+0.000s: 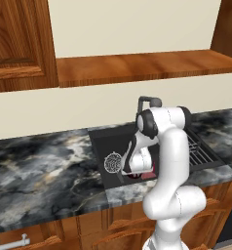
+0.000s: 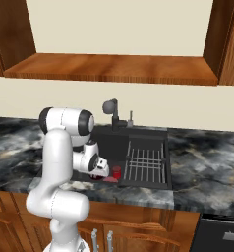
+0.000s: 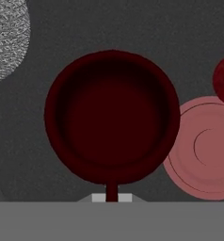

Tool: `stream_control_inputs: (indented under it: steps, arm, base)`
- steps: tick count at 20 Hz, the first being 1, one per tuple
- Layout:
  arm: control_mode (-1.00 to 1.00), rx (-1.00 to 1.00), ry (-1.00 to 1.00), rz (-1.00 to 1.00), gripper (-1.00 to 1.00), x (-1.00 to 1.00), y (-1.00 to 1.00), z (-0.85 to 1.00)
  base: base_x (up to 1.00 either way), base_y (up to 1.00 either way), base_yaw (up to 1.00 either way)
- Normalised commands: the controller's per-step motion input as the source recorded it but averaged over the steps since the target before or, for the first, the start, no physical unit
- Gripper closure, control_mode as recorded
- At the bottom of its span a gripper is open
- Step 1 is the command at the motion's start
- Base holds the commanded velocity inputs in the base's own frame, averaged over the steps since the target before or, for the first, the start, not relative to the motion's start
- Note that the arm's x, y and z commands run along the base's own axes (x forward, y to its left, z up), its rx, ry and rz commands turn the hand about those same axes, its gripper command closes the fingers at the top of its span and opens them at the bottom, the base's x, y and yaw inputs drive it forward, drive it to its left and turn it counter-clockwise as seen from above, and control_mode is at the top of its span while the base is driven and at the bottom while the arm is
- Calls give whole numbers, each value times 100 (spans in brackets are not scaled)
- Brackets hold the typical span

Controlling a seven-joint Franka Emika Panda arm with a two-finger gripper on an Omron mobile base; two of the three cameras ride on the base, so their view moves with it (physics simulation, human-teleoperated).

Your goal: Pick the strainer and mug and place them in the sink. Then turn on the water.

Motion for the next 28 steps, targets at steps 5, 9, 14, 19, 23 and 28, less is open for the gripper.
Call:
stream_control_inputs:
  steps: [5,9,14,19,23,28]
  arm:
    - [-100,0,0,0,100,0,0,-2]
    - [-100,0,0,0,100,0,0,0]
    - [-100,0,0,0,100,0,0,0]
    - [-100,0,0,0,100,0,0,0]
    - [-100,0,0,0,100,0,0,0]
    - [-100,0,0,0,100,0,0,0]
  base:
    - [0,0,0]
    - [0,0,0]
    - [0,0,0]
    - [0,0,0]
    - [0,0,0]
    - [0,0,0]
